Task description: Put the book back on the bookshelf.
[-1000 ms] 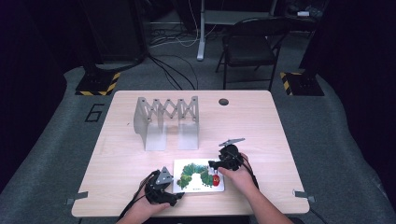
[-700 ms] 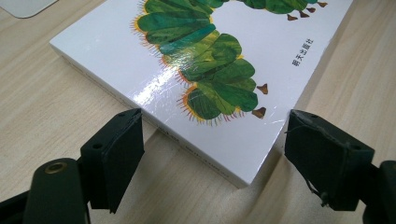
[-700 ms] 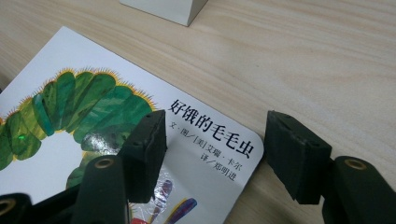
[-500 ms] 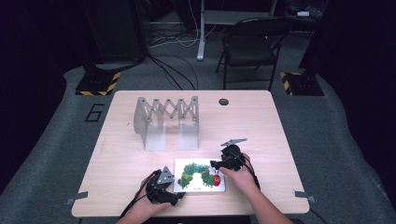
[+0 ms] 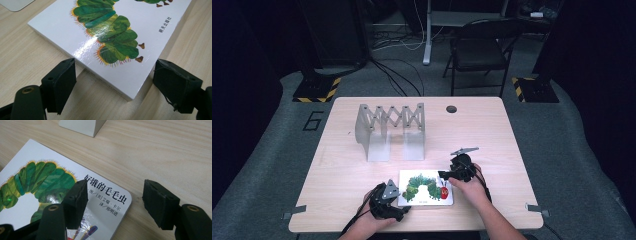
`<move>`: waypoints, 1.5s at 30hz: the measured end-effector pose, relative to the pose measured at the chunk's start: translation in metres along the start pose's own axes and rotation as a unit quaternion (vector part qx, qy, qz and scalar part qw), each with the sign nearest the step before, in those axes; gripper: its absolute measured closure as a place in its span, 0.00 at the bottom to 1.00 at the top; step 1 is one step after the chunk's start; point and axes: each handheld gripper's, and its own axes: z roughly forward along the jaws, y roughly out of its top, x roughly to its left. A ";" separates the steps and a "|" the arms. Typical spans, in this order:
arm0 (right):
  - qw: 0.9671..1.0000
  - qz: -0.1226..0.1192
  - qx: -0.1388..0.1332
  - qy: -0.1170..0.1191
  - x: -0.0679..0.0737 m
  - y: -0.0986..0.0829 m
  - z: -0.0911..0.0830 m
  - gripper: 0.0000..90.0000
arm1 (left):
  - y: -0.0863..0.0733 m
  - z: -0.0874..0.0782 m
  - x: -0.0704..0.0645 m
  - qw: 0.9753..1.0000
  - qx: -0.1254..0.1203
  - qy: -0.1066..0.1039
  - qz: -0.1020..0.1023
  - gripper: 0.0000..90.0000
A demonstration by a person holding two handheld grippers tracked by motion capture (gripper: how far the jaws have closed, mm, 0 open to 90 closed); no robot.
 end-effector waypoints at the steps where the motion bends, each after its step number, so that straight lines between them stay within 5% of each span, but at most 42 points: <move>1: 1.000 0.000 -0.003 0.000 0.000 0.000 0.001 0.41 | 0.000 0.000 0.000 1.000 -0.001 0.001 -0.001 0.20; 23: 1.000 0.000 0.011 0.014 0.003 0.000 0.005 0.42 | 0.001 0.002 -0.006 1.000 -0.002 0.016 -0.013 0.16; 45: 0.999 0.028 0.009 0.018 0.005 0.002 -0.002 0.44 | 0.001 0.005 -0.009 1.000 -0.004 0.015 -0.018 0.11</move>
